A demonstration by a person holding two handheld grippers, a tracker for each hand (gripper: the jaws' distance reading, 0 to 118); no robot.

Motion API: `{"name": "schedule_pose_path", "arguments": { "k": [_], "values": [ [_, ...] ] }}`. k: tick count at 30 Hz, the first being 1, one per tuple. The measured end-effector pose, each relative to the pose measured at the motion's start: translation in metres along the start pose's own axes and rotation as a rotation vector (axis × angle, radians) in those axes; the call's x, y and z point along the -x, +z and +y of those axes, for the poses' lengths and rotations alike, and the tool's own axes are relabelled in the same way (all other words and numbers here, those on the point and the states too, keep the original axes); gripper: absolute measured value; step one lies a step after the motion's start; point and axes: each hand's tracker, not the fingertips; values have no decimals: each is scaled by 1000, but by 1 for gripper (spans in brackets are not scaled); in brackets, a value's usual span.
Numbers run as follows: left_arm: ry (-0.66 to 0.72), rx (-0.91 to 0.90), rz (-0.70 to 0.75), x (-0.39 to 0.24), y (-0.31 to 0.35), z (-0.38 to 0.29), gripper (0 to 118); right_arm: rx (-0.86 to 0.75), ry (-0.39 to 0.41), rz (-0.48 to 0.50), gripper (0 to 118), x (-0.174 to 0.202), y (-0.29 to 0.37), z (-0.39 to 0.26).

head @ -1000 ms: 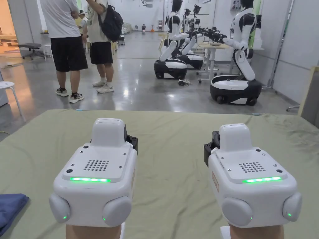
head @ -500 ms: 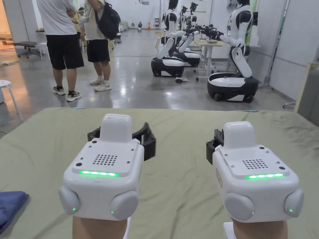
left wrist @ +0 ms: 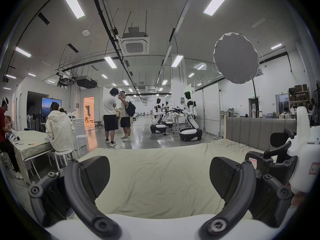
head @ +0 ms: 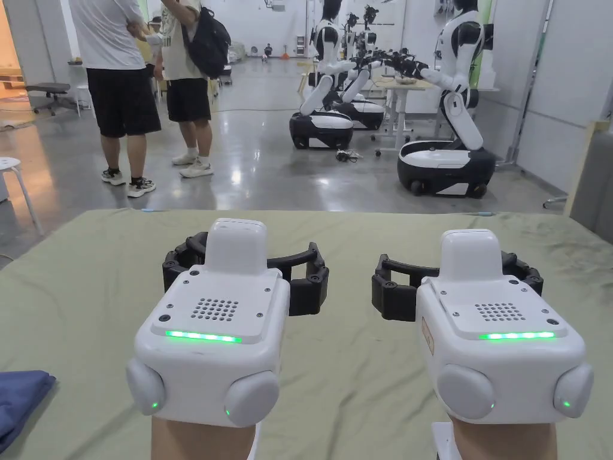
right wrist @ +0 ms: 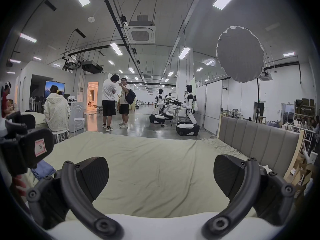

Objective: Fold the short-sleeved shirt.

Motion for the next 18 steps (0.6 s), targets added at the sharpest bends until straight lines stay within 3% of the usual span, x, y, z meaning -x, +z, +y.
{"name": "schedule_pose_path", "arguments": {
  "k": [9, 13, 18],
  "values": [
    [41, 31, 10, 10, -3, -1, 113, -24, 48, 53, 118, 5, 5, 1],
    [46, 29, -6, 16, -3, -2, 113, -3, 38, 111, 118, 6, 5, 0],
    [40, 27, -3, 20, -3, -2, 113, -1, 35, 101, 118, 11, 8, -1]
  ]
}}
